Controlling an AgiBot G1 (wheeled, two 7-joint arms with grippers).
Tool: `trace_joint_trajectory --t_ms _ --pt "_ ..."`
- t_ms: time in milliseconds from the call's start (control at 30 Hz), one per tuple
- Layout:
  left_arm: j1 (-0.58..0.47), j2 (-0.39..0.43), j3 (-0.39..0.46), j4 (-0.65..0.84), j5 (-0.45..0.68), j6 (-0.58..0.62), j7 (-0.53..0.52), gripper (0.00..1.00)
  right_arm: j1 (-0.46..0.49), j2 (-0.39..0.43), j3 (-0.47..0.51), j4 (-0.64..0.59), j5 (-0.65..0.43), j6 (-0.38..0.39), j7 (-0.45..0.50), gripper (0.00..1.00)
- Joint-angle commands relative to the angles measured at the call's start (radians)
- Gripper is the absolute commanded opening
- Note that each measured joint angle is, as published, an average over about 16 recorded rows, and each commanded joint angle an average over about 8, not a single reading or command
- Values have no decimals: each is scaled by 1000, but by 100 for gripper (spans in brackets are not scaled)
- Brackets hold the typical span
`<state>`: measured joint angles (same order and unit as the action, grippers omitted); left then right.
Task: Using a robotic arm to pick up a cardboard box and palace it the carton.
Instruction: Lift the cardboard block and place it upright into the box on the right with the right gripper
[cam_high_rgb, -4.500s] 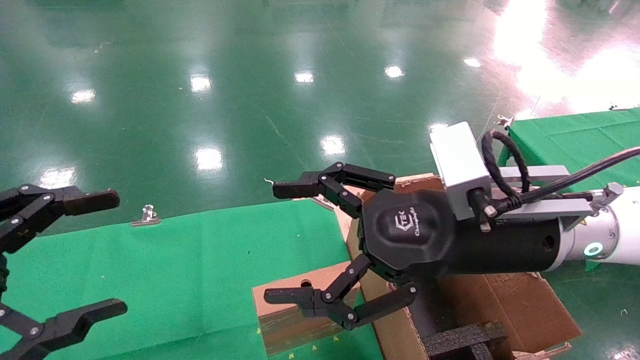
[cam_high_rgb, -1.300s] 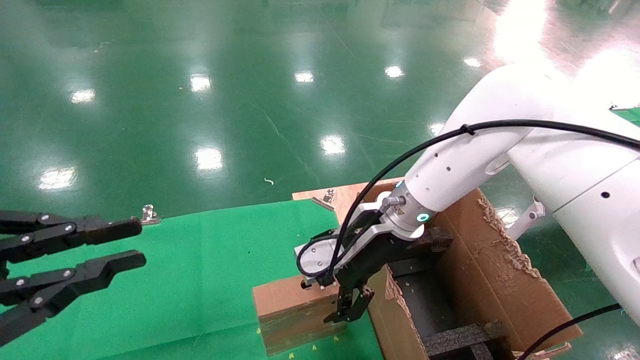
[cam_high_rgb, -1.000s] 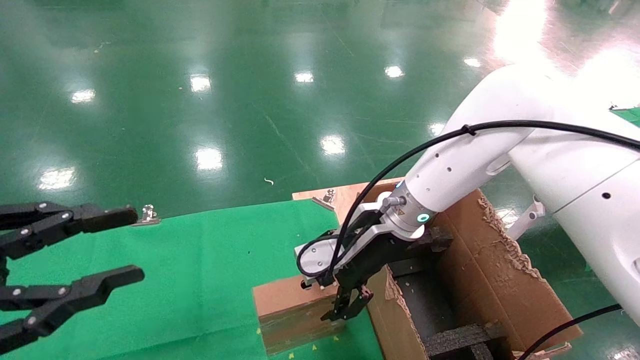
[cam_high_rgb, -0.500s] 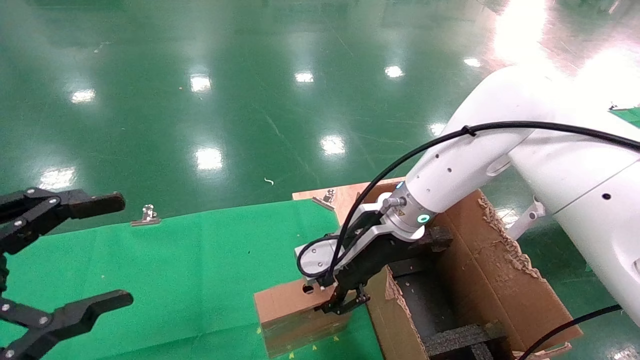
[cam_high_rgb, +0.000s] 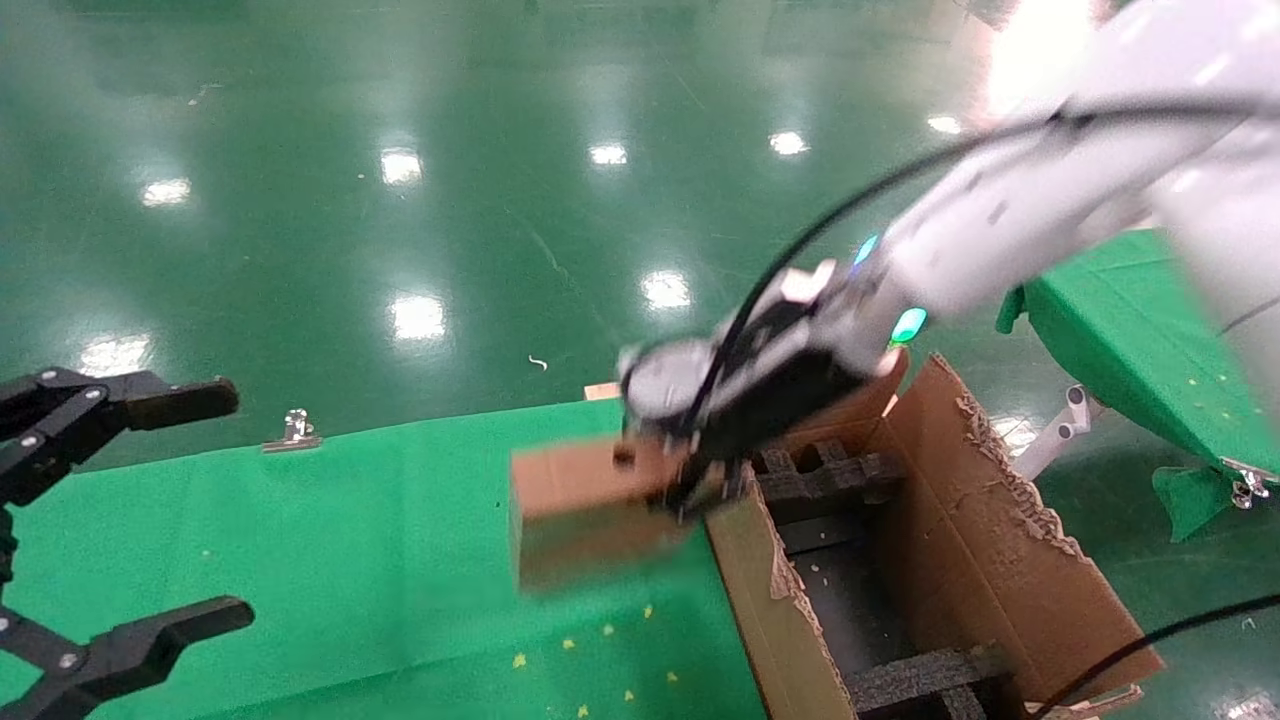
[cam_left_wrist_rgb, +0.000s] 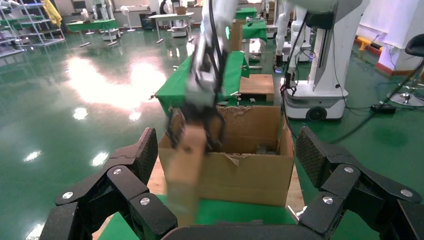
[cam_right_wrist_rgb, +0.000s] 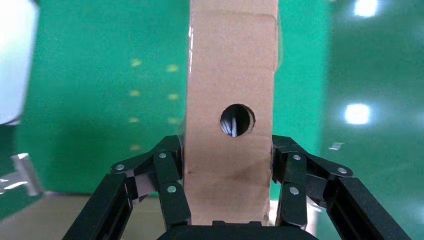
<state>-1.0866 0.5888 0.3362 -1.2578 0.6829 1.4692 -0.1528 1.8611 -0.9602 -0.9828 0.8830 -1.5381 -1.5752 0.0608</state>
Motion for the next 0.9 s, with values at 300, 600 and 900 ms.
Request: trace_joint_trajectory --t_ms 300,600,900 --pt "0 0 0 0 0 0 0 100 222 45 -35 -105 91 -15 -49 0" --pt "0 0 0 0 0 0 0 100 333 118 -140 -141 125 -15 -55 0" --pt "0 0 0 0 0 0 0 100 427 283 -283 -78 99 -19 6 0"
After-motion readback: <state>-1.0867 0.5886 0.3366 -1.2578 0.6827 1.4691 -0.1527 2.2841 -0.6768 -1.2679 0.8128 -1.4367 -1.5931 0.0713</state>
